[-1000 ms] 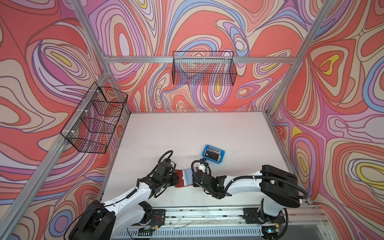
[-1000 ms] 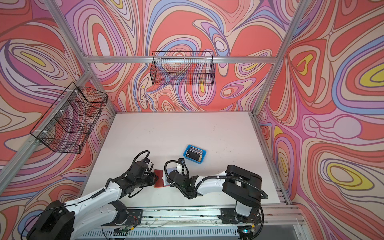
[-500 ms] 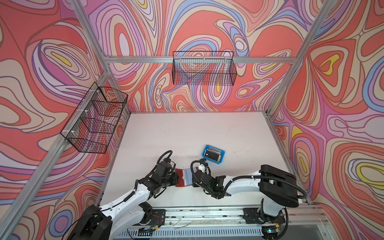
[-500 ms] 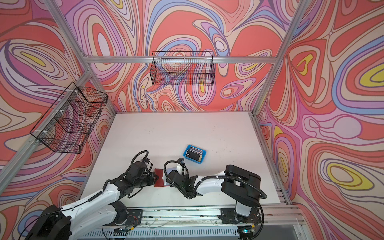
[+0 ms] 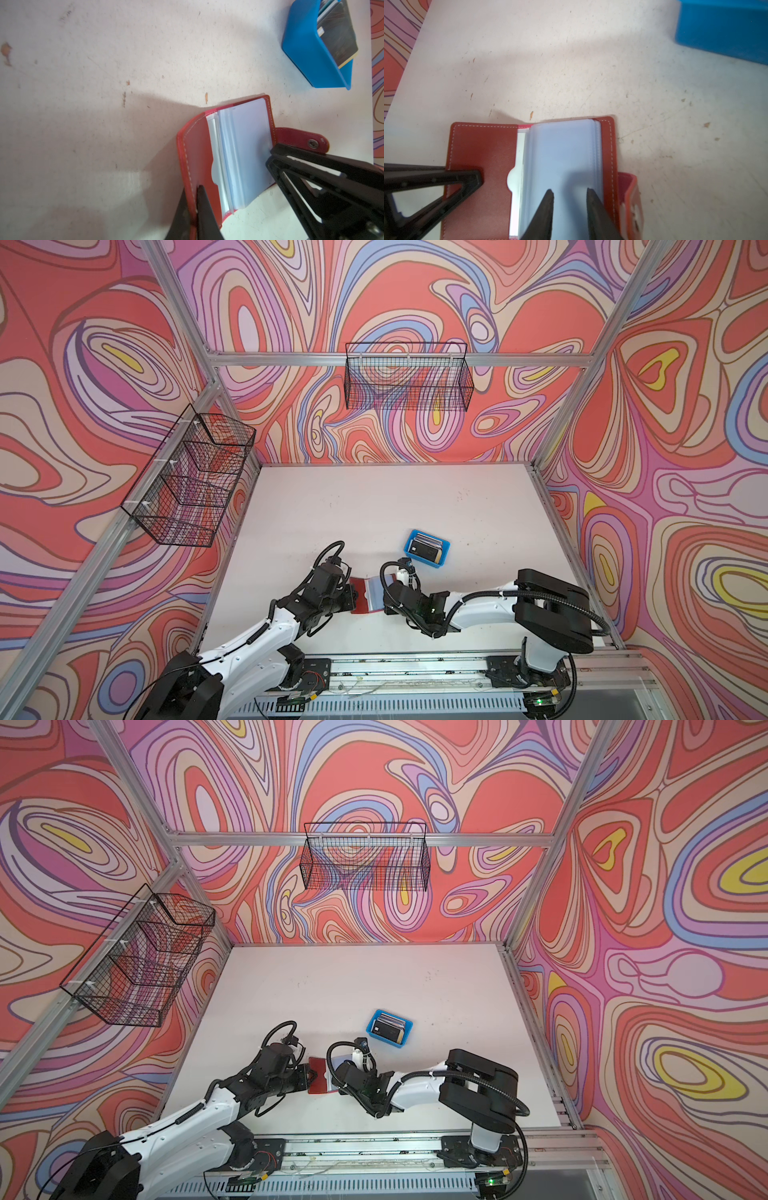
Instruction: Put the credit cards into the card holder
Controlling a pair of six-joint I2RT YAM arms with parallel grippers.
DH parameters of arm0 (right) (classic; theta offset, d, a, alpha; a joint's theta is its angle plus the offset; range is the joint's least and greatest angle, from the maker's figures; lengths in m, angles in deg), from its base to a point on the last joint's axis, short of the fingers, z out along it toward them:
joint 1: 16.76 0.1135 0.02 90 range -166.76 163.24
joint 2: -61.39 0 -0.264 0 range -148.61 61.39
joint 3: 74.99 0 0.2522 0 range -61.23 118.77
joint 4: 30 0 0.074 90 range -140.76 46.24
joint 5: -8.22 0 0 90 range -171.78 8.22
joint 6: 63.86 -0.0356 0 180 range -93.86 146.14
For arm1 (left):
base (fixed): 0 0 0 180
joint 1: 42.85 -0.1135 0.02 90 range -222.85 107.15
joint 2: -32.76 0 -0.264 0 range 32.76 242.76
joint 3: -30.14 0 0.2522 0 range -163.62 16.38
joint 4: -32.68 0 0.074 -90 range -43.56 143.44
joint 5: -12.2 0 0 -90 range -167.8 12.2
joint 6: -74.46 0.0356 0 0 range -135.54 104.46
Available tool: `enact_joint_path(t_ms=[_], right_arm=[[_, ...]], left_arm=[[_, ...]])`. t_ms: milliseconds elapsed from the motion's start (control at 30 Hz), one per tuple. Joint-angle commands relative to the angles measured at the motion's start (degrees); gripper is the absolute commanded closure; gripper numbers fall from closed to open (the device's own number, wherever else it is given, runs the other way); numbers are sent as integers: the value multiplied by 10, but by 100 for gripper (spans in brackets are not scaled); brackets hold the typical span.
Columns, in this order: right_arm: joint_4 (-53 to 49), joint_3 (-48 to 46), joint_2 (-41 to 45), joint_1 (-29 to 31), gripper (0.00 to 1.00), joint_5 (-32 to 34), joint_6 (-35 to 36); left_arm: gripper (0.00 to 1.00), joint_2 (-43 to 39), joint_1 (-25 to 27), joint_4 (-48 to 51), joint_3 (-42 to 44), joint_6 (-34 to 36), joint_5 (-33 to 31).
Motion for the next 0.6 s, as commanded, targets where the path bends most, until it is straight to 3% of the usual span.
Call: enact_joint_path(t_ms=[0,567], right_arm=[[14,6,-10,-1,71,-8,-1],[-9,-10,2,0,70,21,-25]], left_arm=[[92,-1,-3,13,-1,4,1],[92,-5,-3,14,0,4,0]])
